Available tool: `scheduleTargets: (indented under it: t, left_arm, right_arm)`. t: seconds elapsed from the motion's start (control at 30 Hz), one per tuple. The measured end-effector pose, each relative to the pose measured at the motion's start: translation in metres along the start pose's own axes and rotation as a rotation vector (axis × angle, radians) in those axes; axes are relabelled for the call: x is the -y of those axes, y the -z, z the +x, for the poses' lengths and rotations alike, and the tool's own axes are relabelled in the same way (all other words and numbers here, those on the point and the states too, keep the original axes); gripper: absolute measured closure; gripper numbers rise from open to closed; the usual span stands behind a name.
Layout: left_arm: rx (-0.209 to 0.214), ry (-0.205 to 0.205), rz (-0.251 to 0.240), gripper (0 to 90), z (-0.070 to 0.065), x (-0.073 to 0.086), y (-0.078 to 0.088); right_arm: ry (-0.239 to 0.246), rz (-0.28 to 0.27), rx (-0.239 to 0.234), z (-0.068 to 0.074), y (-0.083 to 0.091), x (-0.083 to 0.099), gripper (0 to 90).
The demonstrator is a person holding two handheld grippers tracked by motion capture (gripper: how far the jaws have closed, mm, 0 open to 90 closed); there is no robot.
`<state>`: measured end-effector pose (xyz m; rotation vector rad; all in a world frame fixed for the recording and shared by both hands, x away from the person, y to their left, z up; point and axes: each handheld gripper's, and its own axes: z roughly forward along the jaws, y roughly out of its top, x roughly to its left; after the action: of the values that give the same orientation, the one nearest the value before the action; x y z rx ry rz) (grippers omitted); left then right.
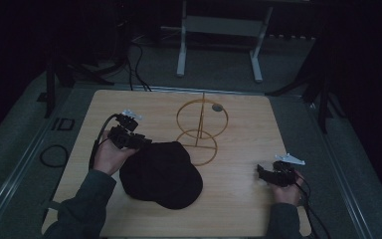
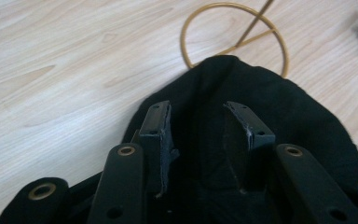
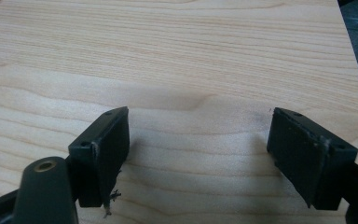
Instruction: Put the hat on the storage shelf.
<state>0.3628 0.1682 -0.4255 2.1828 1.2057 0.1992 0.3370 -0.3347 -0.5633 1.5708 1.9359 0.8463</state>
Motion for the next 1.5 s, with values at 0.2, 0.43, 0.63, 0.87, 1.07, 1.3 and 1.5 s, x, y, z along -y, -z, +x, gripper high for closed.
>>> scheduleTargets:
  t: [0.2, 0.43, 0.63, 0.87, 1.07, 1.3, 1.5]
  left_arm:
    - [0.020, -0.005, 0.019, 62.6, -0.009, -0.001, -0.006]
    - [0.036, -0.027, 0.035, 61.9, -0.023, -0.001, -0.011]
    - [0.049, -0.054, 0.046, 61.2, -0.038, -0.004, -0.015]
    - [0.065, -0.077, 0.049, 57.3, -0.055, -0.009, -0.018]
    - [0.078, -0.088, 0.067, 55.4, -0.066, -0.008, -0.025]
    - [0.086, -0.103, 0.097, 53.8, -0.074, -0.005, -0.035]
    - [0.100, -0.126, 0.123, 52.4, -0.082, -0.003, -0.042]
  right_arm:
    - [0.001, 0.000, -0.001, 0.000, 0.000, 0.000, 20.9]
    - [0.002, 0.002, -0.001, 0.000, -0.001, -0.001, 20.9]
    - [0.002, 0.001, -0.001, -0.001, -0.001, -0.001, 20.8]
    - [0.000, 0.001, -0.001, 0.000, -0.001, -0.001, 20.8]
    - [0.001, 0.000, -0.001, -0.001, -0.001, -0.001, 20.8]
    - [0.000, 0.001, -0.002, 0.000, -0.001, -0.001, 20.8]
    - [0.000, 0.001, -0.002, 0.000, -0.001, -0.001, 20.8]
